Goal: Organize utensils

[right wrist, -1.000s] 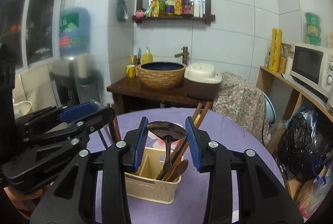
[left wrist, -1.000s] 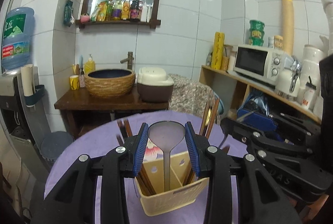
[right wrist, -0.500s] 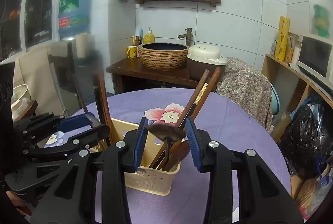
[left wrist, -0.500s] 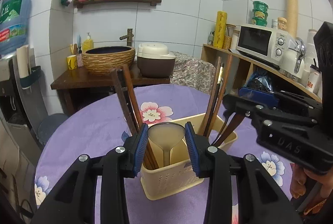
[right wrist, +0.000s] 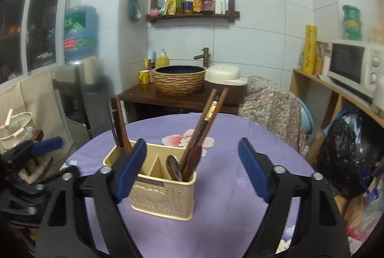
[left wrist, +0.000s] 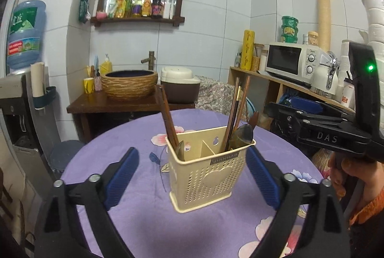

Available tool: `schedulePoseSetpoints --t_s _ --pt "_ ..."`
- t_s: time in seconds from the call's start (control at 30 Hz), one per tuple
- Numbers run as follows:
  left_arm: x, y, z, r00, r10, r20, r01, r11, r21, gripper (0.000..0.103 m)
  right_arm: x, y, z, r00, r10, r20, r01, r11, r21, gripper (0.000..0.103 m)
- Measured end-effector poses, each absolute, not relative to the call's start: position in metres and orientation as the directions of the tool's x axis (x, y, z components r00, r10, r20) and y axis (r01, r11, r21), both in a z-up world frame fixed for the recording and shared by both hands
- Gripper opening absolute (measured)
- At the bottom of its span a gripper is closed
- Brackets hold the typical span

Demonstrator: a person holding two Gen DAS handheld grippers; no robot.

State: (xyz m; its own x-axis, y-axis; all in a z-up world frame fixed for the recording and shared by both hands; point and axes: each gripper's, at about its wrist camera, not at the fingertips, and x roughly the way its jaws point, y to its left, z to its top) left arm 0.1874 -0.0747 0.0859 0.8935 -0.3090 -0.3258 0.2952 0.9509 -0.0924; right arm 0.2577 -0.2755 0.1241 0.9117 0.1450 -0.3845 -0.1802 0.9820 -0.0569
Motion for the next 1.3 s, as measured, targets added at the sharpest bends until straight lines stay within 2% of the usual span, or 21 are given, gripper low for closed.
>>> schedulePoseSetpoints --t_s 0.13,0.37,0.57,0.9,1.3 --pt "0.164 -0.060 0.080 0.907 -0.297 -0.299 0.280 0.955 -0.099 0.098 0.234 -0.282 0.112 0.909 0.098 -0.406 -0.137 0.988 -0.069 0.097" --pt "0.128 -0.046 0.033 0.901 -0.264 -0.345 0.236 0.964 -0.120 0.098 0.160 -0.276 0.053 0.912 0.073 -0.403 -0.121 0.988 -0.095 0.097" --pt "0.086 -0.041 0.010 0.924 -0.209 -0.320 0.183 0.977 -0.108 0.098 0.097 -0.264 0.012 0.893 0.131 -0.432 -0.164 0.986 -0.040 0.097" --pt "0.021 -0.032 0.019 0.939 -0.244 -0.241 0.217 0.967 -0.134 0.098 -0.006 -0.259 0.019 0.945 0.150 -0.291 -0.153 0.988 0.010 0.097" --pt "-0.001 -0.030 0.013 0.942 -0.242 -0.235 0.211 0.966 -0.148 0.098 -0.027 -0.253 0.029 0.954 0.163 -0.253 -0.161 0.987 0.028 0.097"
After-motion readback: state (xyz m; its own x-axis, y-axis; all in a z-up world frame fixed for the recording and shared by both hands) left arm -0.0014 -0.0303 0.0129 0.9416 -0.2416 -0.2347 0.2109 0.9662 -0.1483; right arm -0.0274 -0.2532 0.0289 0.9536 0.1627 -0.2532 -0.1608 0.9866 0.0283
